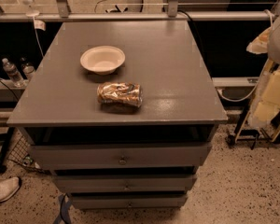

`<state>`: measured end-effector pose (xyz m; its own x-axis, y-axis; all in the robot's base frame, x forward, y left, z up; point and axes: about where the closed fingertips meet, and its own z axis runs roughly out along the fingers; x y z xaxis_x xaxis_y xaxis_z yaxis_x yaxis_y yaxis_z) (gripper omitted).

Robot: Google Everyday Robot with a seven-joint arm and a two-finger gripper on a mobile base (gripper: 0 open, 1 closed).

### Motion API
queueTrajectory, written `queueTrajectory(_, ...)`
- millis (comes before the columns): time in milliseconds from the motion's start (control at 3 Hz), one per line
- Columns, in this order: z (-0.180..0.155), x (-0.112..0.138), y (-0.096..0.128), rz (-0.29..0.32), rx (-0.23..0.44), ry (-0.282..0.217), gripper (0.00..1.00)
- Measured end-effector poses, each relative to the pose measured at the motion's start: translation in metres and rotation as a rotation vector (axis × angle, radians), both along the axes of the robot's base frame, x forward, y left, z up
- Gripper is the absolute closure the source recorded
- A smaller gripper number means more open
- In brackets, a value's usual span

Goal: Place orange can upright

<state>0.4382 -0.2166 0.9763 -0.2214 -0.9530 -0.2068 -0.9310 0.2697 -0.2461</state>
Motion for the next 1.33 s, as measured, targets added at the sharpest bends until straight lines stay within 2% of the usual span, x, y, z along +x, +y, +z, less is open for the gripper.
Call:
queueTrajectory(333,0.0,0.0,0.0,0.0,0.0,0.0,0.0)
queueTrajectory(667,-0.006,0.021,0.036,0.067,-0.004,0.019,0.0)
queueTrajectory(1000,-0.022,0.051,0.089,0.168,-0.01,0.068,0.0)
queueTrajectory(1333,-0.041,0.079,0.132,0.246,0.004,0.136,0.0)
